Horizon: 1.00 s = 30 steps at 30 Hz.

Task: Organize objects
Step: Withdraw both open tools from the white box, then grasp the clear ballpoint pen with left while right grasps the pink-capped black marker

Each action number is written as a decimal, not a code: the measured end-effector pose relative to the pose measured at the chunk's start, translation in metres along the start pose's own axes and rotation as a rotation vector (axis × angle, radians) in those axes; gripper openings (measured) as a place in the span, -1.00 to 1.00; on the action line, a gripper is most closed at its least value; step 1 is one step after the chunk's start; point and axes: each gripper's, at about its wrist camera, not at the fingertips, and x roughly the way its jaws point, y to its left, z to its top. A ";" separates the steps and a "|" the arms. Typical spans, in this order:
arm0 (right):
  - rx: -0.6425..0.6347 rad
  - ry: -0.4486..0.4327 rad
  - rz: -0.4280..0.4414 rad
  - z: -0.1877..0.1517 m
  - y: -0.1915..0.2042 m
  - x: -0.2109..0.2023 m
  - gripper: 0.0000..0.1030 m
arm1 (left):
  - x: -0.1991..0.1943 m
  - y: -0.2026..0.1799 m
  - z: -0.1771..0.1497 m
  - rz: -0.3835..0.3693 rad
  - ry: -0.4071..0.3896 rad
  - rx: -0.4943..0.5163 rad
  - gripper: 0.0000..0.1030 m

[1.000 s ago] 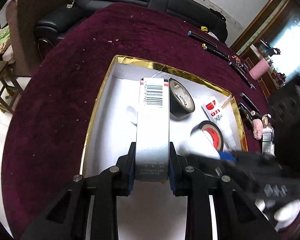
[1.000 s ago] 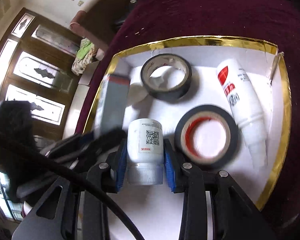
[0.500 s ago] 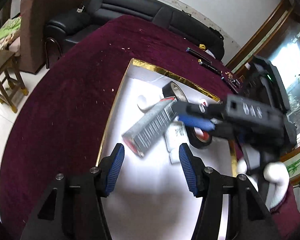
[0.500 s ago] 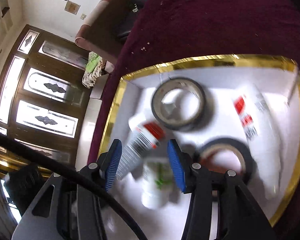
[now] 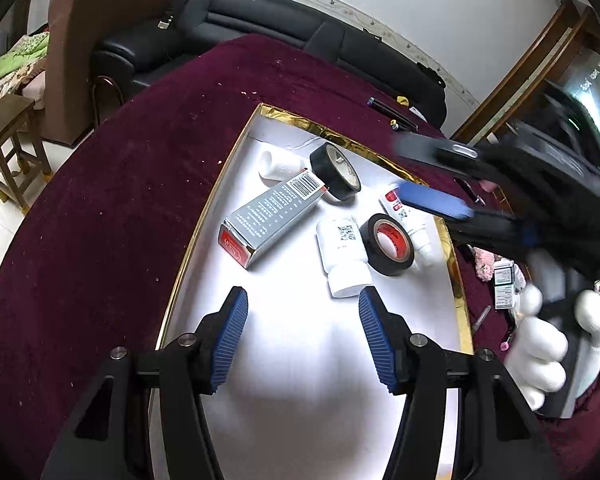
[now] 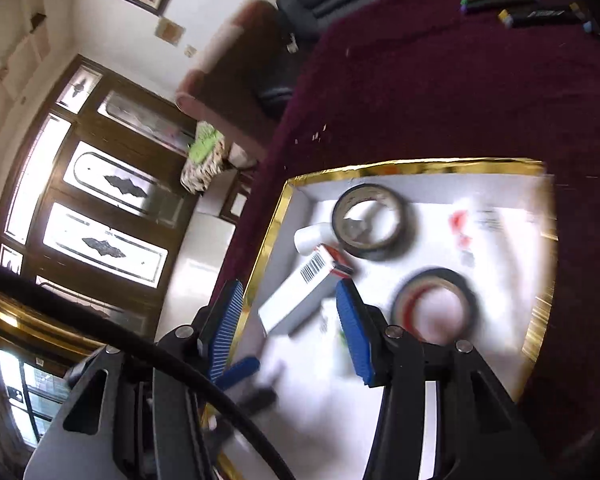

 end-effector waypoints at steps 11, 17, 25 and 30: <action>0.043 -0.207 -0.150 -0.061 -0.076 -0.139 0.07 | -0.032 -0.048 -0.017 -0.146 -0.060 0.068 0.13; 0.092 -0.232 -0.232 -0.085 -0.117 -0.176 0.06 | -0.023 -0.112 -0.031 -0.167 -0.036 0.174 0.13; 0.231 -0.289 -0.184 -0.116 -0.165 -0.201 0.06 | 0.018 -0.217 -0.065 -0.152 0.062 0.467 0.13; 0.242 -0.332 -0.148 -0.126 -0.173 -0.217 0.06 | 0.065 -0.261 -0.073 -0.081 0.136 0.608 0.12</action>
